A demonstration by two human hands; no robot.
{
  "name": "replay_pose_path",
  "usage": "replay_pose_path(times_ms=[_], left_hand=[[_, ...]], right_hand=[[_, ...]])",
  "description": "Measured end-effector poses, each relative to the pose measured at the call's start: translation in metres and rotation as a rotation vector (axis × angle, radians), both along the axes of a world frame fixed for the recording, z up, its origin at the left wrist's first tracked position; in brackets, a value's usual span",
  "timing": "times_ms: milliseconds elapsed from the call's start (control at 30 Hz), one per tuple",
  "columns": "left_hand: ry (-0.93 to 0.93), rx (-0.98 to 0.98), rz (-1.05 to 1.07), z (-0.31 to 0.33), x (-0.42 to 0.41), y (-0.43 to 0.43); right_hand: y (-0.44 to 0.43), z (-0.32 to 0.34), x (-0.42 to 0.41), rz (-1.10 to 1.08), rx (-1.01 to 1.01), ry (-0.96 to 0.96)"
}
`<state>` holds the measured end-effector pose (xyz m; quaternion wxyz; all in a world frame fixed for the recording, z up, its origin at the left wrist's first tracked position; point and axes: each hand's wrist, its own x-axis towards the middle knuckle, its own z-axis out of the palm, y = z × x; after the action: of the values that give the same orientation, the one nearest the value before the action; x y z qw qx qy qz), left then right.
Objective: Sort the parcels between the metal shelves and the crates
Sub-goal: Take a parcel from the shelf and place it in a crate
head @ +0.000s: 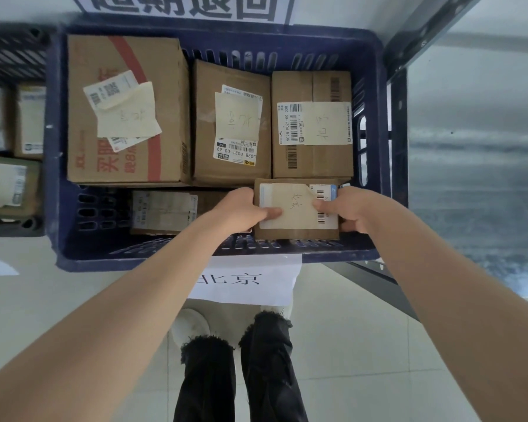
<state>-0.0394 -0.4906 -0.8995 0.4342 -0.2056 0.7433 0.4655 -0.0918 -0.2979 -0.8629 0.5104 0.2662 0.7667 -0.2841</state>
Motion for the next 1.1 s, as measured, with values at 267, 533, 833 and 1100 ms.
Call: replay_pose_path(times_ms=[267, 533, 833, 1100], left_hand=[[-0.108, 0.003, 0.005, -0.007, -0.013, 0.001], [-0.243, 0.242, 0.466, -0.014, -0.006, 0.004], [-0.172, 0.236, 0.491, -0.02, -0.01, 0.008], [-0.091, 0.172, 0.395, -0.023, -0.008, 0.0]], right_hand=[[-0.003, -0.005, 0.001, -0.021, -0.004, -0.037], [0.0, 0.0, 0.005, -0.073, -0.05, 0.012], [-0.002, 0.002, 0.005, -0.067, -0.046, 0.01], [-0.006, -0.009, 0.007, -0.068, -0.064, 0.003]])
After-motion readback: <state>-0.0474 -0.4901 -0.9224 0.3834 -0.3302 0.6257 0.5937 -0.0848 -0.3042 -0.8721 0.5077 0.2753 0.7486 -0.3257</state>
